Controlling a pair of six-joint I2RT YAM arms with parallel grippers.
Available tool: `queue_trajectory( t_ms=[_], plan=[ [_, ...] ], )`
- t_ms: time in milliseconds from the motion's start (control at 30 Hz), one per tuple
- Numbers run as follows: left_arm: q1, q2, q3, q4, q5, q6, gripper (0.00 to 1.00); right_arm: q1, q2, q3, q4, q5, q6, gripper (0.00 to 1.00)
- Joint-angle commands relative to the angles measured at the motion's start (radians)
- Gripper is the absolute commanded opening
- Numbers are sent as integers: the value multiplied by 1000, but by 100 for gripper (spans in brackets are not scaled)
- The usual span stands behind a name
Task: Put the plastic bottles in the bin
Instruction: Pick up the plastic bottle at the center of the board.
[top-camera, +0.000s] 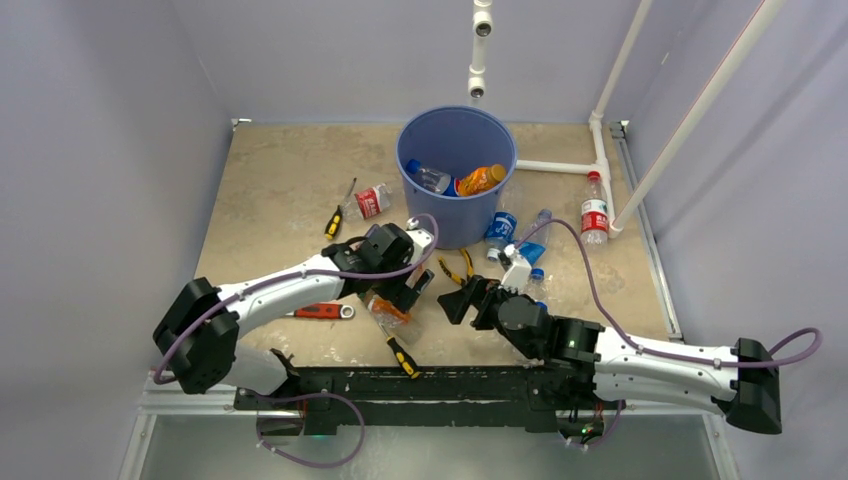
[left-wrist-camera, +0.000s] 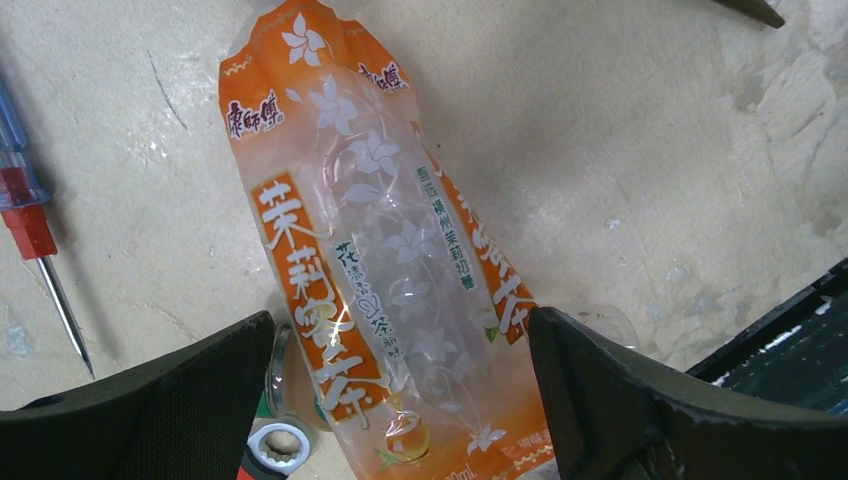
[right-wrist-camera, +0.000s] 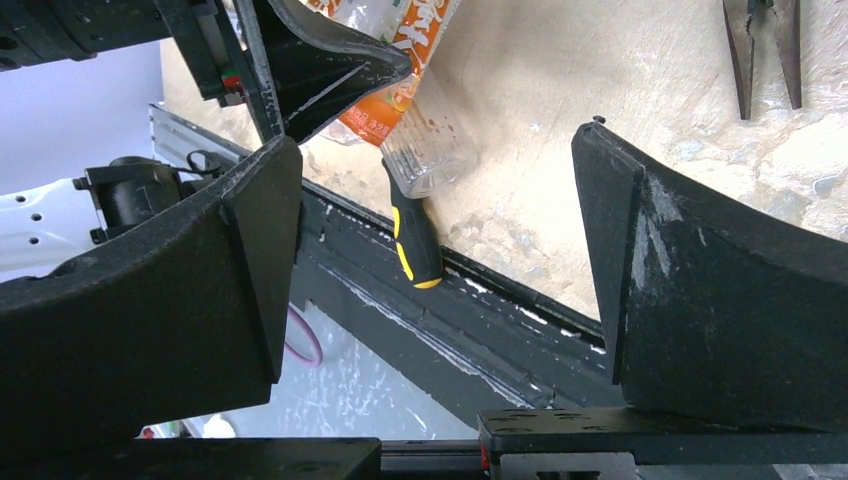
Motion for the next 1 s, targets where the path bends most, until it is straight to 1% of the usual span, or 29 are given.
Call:
queue_trajectory(
  t_ms=[0, 133, 300, 400, 433, 600, 800, 833, 900, 967],
  plan=[
    [-8, 19, 37, -12, -38, 11, 94, -2, -37, -12, -1, 30, 10, 97],
    [-17, 31, 34, -13, -29, 11, 91, -1, -58, -13, -23, 48, 19, 97],
    [-26, 48, 37, -18, -20, 8, 94, -1, -82, -19, -37, 54, 24, 97],
    [-31, 50, 37, -19, -23, 4, 92, -1, -86, -23, -33, 54, 24, 97],
    [-31, 50, 38, -20, -22, 3, 89, -1, -84, -23, -30, 54, 24, 97],
    [-32, 38, 47, -23, -24, 2, 68, -1, -70, -18, -19, 54, 16, 97],
    [-32, -20, 50, -19, -35, 6, 38, -1, -59, 1, -20, 53, -6, 96],
    [-32, -34, 49, -17, -41, 7, 36, -1, -59, 7, -20, 53, -12, 96],
    [-32, -69, 49, -14, -66, -5, 29, -1, -56, 19, -22, 56, -26, 96],
    [-33, -120, 48, -5, -87, -14, 25, -1, -56, 36, -26, 56, -45, 96]
  ],
)
